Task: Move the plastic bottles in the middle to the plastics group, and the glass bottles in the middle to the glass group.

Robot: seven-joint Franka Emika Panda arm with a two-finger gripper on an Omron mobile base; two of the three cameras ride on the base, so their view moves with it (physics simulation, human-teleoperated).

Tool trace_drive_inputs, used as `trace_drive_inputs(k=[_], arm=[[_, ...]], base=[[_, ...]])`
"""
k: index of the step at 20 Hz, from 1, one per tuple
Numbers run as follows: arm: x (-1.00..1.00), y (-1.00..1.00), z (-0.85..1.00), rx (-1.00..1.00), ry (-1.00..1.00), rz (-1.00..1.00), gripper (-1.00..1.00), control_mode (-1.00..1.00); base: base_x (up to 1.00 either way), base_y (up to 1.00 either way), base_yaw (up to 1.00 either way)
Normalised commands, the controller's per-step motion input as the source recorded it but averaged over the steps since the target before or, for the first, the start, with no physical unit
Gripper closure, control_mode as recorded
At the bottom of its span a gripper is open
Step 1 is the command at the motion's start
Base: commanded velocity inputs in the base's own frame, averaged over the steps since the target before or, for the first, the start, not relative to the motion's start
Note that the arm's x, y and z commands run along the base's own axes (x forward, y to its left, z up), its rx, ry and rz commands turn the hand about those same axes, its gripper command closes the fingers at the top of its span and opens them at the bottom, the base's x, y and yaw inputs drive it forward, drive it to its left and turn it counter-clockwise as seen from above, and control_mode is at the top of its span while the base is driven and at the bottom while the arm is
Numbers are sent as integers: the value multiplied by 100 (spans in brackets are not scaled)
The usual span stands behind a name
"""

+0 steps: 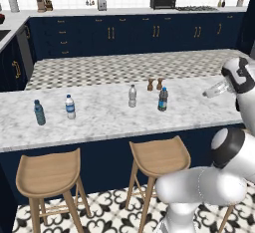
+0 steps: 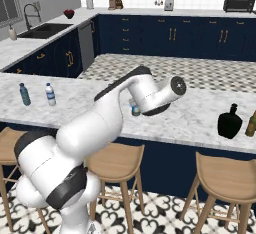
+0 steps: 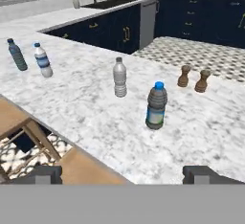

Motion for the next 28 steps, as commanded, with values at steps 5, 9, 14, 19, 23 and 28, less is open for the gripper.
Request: trace_drive_inputs(k=[5, 9, 14, 19, 23, 28], arm=[[25, -6, -25, 33, -11, 86, -100, -100], [33, 12, -5, 12, -14, 61, -100, -100], [8, 15, -3, 4, -1, 12, -100, -100], [11, 22, -35, 0, 0, -5, -100, -100], [20, 10, -31, 0, -1, -9, -100, -100], [23, 10, -2, 0, -1, -4, -100, -100]], base=[[0, 0, 0], [0, 0, 0], [0, 0, 0], [0, 0, 0], [0, 0, 0], [0, 0, 0]])
